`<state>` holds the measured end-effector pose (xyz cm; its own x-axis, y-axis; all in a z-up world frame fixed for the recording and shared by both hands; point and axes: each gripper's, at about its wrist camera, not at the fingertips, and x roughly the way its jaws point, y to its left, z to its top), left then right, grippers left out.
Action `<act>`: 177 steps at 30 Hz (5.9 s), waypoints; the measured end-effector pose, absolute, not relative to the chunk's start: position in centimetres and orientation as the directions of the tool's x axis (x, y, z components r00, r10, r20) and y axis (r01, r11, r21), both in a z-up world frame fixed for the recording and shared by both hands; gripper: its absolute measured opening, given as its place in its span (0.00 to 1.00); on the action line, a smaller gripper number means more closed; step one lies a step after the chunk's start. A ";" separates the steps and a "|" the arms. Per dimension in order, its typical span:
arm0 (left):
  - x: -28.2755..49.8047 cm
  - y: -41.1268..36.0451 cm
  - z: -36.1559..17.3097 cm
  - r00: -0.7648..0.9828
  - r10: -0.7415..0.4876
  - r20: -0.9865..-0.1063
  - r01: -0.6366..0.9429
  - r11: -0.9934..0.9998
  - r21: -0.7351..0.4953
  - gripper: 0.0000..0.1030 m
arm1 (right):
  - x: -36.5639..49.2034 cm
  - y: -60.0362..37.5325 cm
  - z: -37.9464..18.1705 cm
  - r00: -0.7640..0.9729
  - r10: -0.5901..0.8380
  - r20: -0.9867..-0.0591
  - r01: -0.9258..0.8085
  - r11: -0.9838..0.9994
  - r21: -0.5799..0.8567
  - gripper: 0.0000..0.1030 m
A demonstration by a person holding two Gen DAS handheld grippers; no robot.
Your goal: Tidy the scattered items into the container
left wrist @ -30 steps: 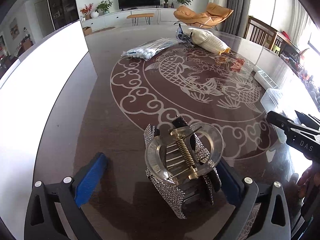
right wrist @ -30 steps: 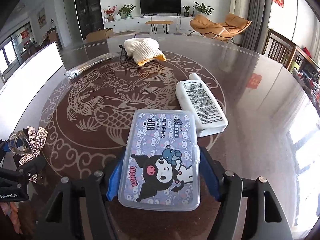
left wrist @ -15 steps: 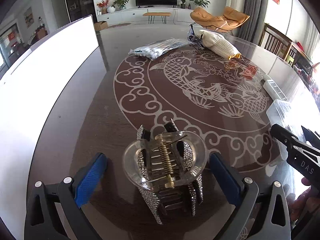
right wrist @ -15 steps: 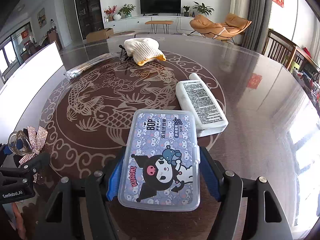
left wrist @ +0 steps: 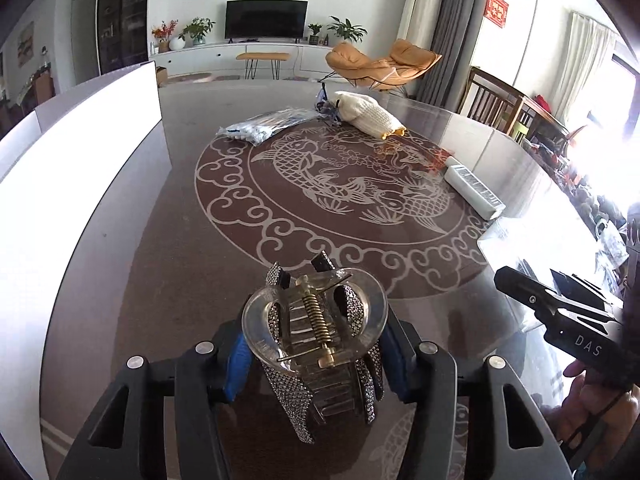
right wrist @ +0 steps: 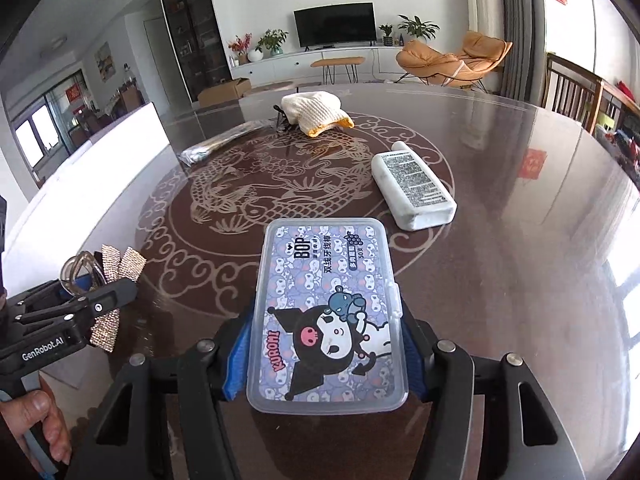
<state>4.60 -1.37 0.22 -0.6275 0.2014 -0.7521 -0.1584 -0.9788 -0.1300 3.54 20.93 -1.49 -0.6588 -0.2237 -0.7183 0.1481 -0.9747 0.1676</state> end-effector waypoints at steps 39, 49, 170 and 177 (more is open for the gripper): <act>4.5 -36.6 8.9 -0.627 -0.210 -0.750 0.455 -0.881 -0.134 0.74 | -6.5 -23.9 6.5 -0.338 -0.560 -0.757 0.778 -0.619 0.111 0.61; 4.7 -36.9 8.5 -0.618 -0.221 -0.755 0.498 -0.852 -0.158 0.92 | -4.7 -24.9 2.3 -0.493 -0.498 -0.713 0.788 -0.604 -0.123 0.62; -11.1 5.3 -2.3 -0.559 0.159 -0.814 -0.272 -0.962 -0.001 1.00 | -5.6 21.5 -3.1 -0.614 -0.013 -0.789 0.030 -1.000 -0.008 0.65; -11.1 5.3 -2.3 -0.559 0.159 -0.814 -0.272 -0.962 -0.001 1.00 | -5.6 21.5 -3.1 -0.614 -0.013 -0.789 0.030 -1.000 -0.007 0.65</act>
<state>-11.13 5.31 -2.32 -0.5594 0.1588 -0.8135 -0.2718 -0.9624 -0.0010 -5.62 21.49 -3.15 -0.6141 -0.0128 -0.7891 0.0304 -0.9995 -0.0075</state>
